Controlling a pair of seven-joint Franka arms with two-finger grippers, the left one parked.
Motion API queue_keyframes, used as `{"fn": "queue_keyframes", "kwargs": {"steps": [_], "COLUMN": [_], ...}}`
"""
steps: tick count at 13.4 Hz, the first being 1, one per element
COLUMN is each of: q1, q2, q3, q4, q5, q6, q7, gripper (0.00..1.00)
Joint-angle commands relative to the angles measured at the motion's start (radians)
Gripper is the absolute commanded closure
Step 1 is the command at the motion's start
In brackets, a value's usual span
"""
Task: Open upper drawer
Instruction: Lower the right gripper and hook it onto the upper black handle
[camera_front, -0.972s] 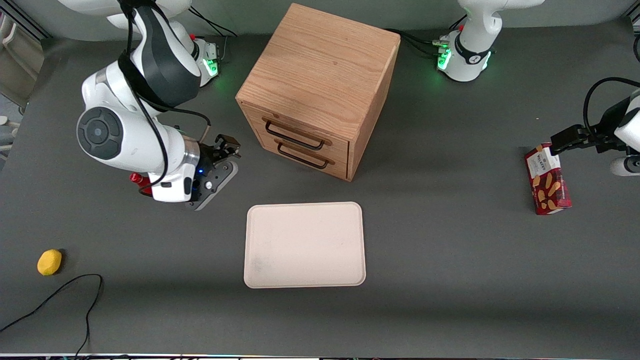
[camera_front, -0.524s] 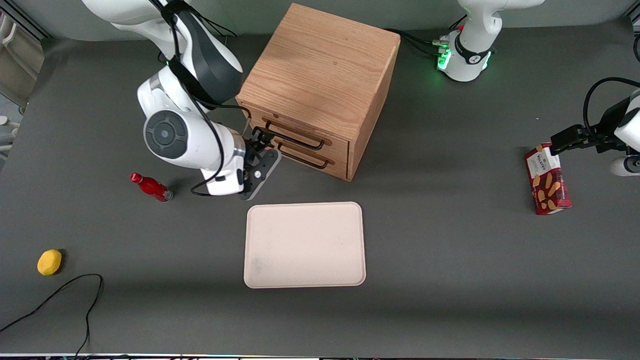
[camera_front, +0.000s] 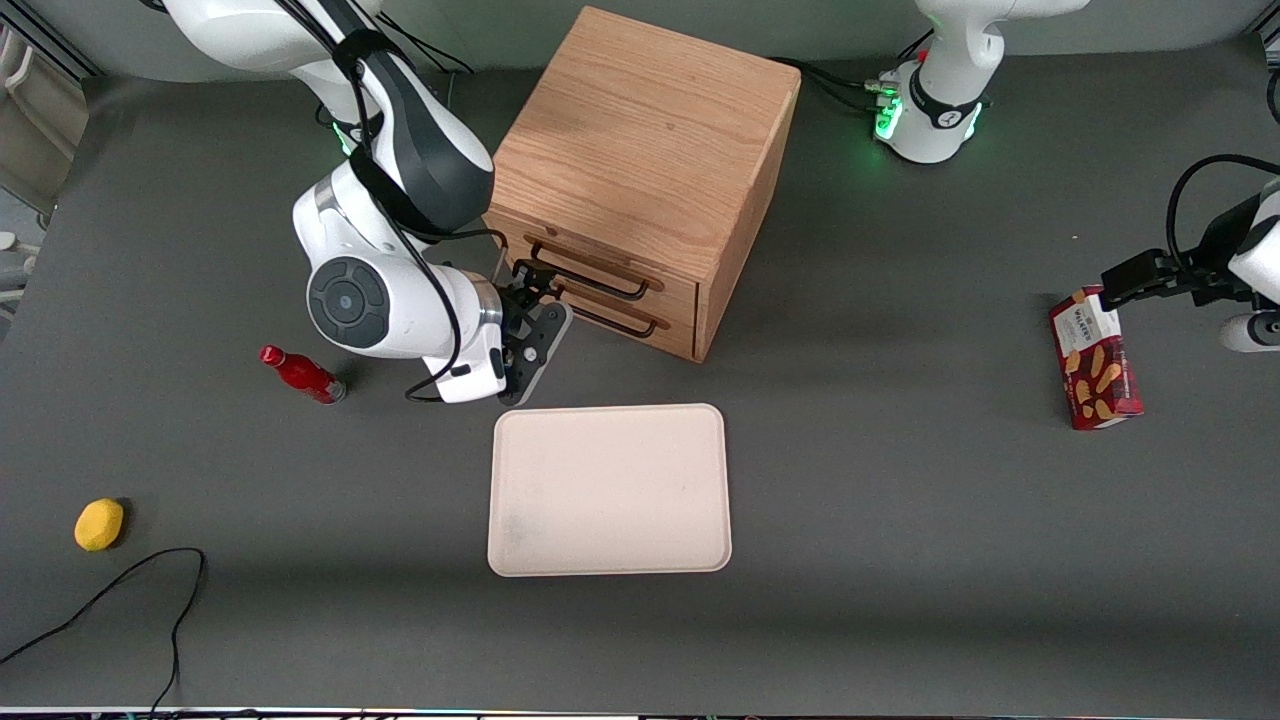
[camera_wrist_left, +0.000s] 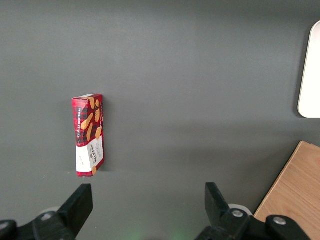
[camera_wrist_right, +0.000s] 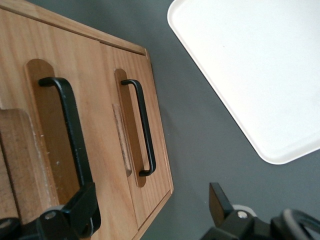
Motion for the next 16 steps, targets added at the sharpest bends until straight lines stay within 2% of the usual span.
{"fn": "queue_keyframes", "kwargs": {"steps": [1, 10, 16], "q1": [-0.004, 0.008, 0.011], "q2": [0.010, -0.010, -0.015], "q3": [-0.004, 0.025, 0.040], "q4": [0.018, -0.048, -0.053], "q5": [0.039, 0.054, 0.095], "q6": [-0.024, -0.064, -0.057], "q7": [-0.037, 0.006, 0.024], "gripper": [0.00, 0.00, 0.00]}}
